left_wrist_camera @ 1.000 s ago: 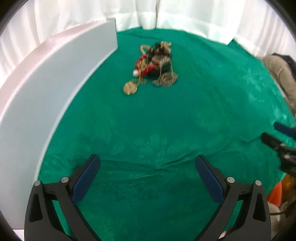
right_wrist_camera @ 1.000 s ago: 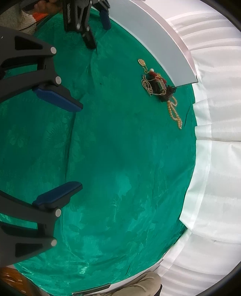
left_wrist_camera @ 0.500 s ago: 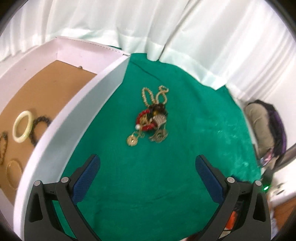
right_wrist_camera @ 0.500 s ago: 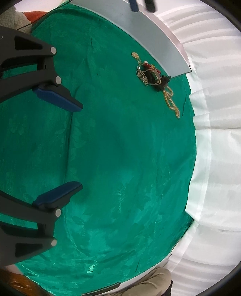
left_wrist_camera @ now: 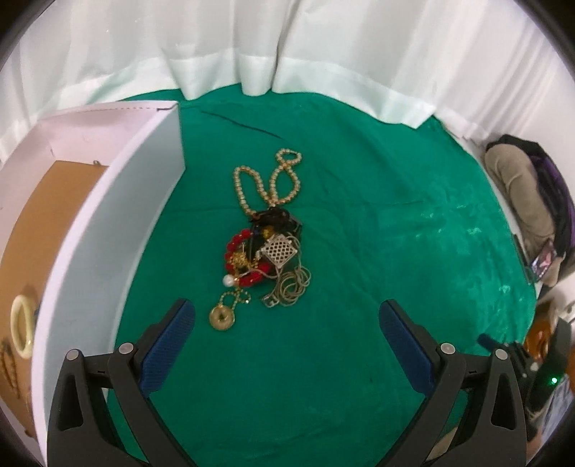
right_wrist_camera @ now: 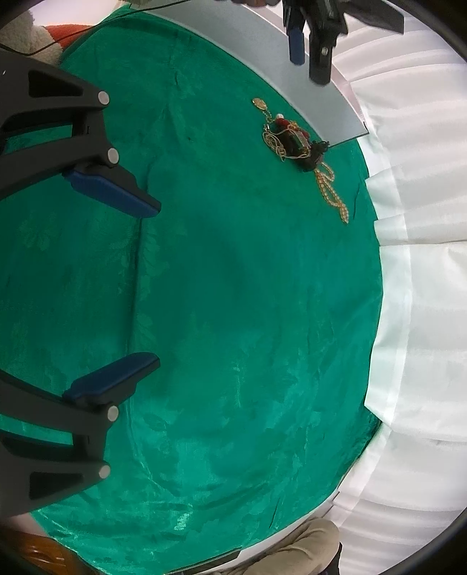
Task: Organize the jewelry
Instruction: 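Withdraw both tools from the box back over the remaining jewelry, then grasp the tangled gold chains with the right tool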
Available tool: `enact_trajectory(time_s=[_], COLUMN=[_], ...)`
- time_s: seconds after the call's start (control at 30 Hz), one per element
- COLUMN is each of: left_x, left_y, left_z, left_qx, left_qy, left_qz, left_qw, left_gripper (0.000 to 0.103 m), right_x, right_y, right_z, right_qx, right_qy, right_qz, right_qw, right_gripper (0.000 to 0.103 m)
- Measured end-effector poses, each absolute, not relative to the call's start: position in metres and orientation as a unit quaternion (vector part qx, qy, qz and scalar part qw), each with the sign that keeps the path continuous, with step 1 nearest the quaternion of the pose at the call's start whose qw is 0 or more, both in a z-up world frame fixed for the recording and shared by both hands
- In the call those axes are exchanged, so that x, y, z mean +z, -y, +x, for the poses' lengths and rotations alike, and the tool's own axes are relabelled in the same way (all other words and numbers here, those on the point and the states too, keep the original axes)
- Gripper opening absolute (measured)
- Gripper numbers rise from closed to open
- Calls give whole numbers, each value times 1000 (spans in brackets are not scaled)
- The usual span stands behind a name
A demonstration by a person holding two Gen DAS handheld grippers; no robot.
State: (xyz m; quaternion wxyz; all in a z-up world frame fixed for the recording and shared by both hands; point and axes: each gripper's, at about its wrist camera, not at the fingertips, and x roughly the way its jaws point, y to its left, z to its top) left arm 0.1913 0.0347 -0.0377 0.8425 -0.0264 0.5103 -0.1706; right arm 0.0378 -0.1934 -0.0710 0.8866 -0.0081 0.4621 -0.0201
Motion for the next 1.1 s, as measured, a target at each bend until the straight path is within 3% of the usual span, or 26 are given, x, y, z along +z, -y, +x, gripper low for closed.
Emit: enact_trajectory(time_s=[0.43,0.7,0.87,1.1], left_x=[-38,-30,-26,-26], left_y=[-50,-87,-102,-105], left_z=[188,141,112,95], left_qx=[-151,-129,-127,-141], left_qy=[-511,-487,-475,-469], left_qz=[-36,-65,-87,-96], left_qw=[846,861,866,867], left_gripper=[102,102,102,102], right_x=[-76,-61,-48,-84], right_y=[210,185,148,59], right_z=[44,80,135,188], right_qx=[-5,101,192,271], right_qy=[-460,-439,-419,-450], right_qz=[12,10,16,-60], right_qw=[888,893,887,849], right_gripper=[79,79,79,79])
